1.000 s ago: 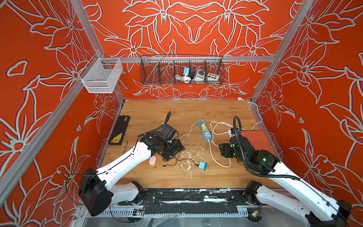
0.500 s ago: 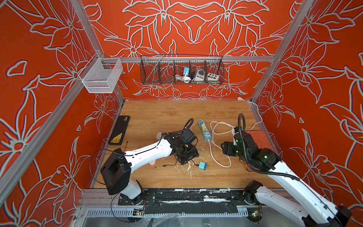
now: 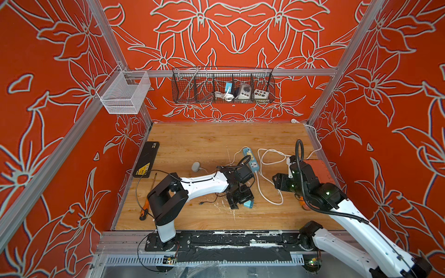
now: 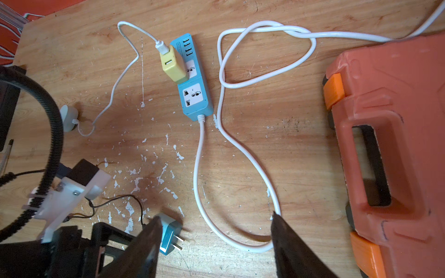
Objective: Charge the bluetooth headset
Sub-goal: Pick up the plug from the center of the board.
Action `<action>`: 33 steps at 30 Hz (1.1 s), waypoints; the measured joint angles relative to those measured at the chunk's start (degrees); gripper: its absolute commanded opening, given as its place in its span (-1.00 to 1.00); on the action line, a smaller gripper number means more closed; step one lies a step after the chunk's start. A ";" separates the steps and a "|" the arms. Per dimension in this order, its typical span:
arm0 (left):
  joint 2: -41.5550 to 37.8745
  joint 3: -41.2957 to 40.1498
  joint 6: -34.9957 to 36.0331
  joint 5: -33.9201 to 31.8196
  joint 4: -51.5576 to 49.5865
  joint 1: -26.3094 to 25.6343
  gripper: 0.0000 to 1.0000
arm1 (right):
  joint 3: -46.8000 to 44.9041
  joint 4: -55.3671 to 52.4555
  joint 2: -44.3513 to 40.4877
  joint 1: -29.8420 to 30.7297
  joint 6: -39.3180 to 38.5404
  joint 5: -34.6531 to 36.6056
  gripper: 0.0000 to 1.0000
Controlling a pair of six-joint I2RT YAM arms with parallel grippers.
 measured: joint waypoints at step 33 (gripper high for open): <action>8.87 6.40 -23.32 -8.85 4.37 -2.82 0.52 | -3.56 2.16 -7.13 -0.98 -0.70 -1.95 0.44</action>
